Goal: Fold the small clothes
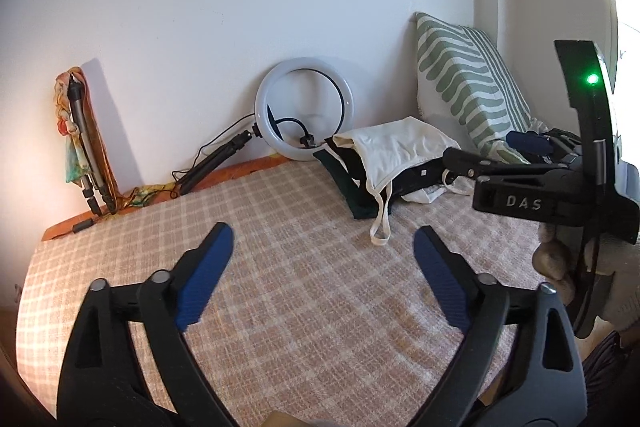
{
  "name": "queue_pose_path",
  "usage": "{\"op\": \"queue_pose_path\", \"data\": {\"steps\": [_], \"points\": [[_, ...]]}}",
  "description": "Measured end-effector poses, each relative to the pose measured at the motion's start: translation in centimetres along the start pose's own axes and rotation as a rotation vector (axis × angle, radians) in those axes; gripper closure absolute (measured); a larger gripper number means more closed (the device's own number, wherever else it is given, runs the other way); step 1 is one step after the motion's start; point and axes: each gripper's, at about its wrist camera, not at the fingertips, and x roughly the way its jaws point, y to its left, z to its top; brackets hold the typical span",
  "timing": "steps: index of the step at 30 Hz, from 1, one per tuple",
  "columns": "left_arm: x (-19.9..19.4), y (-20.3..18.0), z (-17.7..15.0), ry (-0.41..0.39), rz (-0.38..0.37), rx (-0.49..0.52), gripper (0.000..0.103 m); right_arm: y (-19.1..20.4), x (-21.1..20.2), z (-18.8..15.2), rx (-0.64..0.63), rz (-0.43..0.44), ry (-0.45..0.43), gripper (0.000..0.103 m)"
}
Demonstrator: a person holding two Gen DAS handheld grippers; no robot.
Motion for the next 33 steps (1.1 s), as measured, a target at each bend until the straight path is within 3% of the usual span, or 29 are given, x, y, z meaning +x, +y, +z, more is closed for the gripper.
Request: {"op": "queue_pose_path", "data": {"steps": [11, 33], "points": [[0.1, -0.6, -0.3, -0.003, 0.068, 0.037, 0.000, -0.3, 1.1, -0.8, 0.037, -0.004, 0.016, 0.000], [0.5, -0.7, -0.7, 0.029, 0.082, 0.038, 0.000, 0.6, 1.9, -1.6, 0.007, 0.009, 0.045, 0.000]]}}
